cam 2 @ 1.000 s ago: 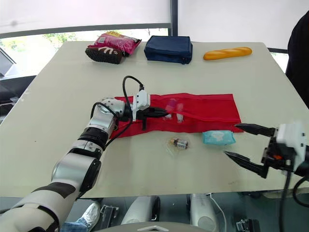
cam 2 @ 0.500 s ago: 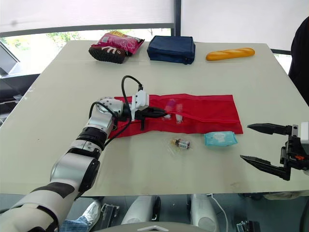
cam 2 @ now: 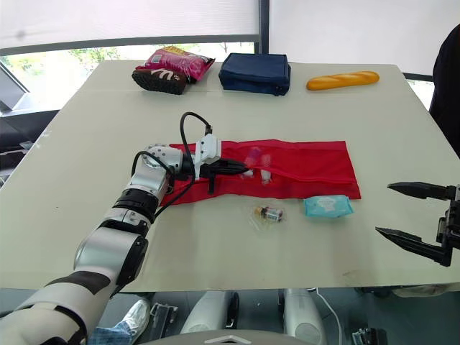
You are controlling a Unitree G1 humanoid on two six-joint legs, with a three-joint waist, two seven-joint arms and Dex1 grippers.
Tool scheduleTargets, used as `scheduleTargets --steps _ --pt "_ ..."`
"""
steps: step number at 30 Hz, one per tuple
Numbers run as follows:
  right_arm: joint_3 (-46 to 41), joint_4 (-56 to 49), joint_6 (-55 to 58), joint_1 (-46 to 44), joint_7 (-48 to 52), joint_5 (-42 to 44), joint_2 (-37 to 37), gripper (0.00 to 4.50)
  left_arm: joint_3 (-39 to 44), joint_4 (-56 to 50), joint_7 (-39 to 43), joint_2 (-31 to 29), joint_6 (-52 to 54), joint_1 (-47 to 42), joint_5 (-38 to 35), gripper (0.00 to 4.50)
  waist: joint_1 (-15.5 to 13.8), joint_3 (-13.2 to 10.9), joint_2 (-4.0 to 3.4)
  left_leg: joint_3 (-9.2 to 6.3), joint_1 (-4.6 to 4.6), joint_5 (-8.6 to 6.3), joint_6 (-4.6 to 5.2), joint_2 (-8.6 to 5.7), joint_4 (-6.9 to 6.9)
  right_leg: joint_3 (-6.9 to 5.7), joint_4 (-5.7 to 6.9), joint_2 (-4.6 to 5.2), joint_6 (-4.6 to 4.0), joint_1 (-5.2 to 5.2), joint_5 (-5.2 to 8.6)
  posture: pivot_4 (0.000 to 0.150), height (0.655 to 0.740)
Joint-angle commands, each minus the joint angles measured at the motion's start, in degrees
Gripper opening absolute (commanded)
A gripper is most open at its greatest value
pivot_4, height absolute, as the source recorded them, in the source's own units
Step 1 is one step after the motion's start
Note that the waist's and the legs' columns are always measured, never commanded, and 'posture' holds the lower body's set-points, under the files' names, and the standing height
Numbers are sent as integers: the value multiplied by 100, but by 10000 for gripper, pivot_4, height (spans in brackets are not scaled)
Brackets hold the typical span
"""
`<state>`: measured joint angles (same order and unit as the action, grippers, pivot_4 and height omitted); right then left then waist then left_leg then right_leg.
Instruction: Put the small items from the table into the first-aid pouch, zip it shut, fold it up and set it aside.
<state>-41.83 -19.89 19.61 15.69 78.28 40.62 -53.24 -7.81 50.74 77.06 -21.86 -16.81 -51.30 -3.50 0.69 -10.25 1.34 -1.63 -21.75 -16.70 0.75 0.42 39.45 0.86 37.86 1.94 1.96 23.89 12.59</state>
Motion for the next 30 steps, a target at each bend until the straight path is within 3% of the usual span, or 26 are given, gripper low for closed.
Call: scheduleTargets --steps 1,4,9,18,27,30 --pt "46 -342 -134 82 -93 -48 62 44253 21 -192 -7 -26 -75 -32 -36 0 0 0 0 -2 0 0 0 0 0 -1 0 0 0 0 0 1500 7400" --pt "549 -746 -161 46 -491 -241 242 44253 18 -200 -13 -15 -75 -21 -38 0 3 0 0 -2 0 0 0 1 0 -1 0 -1 0 0 0 1500 7400" --pt "2203 -1607 28 -291 -1524 -720 705 44253 -2 -182 -39 13 -94 -43 -16 0 4 0 -1 -5 1 0 -1 2 0 -3 3 -2 1 1 1 1500 7400" --pt "4938 -1424 779 -1884 -2958 -2552 1219 44253 -80 -220 -48 20 -136 -46 10 0 3 0 -2 -7 -5 0 -1 -1 4 -3 -1 -1 -1 5 0 1500 7400" --pt "6035 -972 1621 -2701 -3447 -3260 1558 44253 -100 -288 -106 51 -109 -25 -18 0 -7 0 -1 -19 -10 0 -1 -4 2 -12 -4 3 -3 6 0 1500 7400" --pt "6032 -1044 1806 -2719 -3484 -3250 1568 31168 -94 -279 -116 57 -110 -27 -23 0 1 0 -2 -20 -11 0 -1 -3 2 -13 -4 3 -4 7 0 1500 7400"
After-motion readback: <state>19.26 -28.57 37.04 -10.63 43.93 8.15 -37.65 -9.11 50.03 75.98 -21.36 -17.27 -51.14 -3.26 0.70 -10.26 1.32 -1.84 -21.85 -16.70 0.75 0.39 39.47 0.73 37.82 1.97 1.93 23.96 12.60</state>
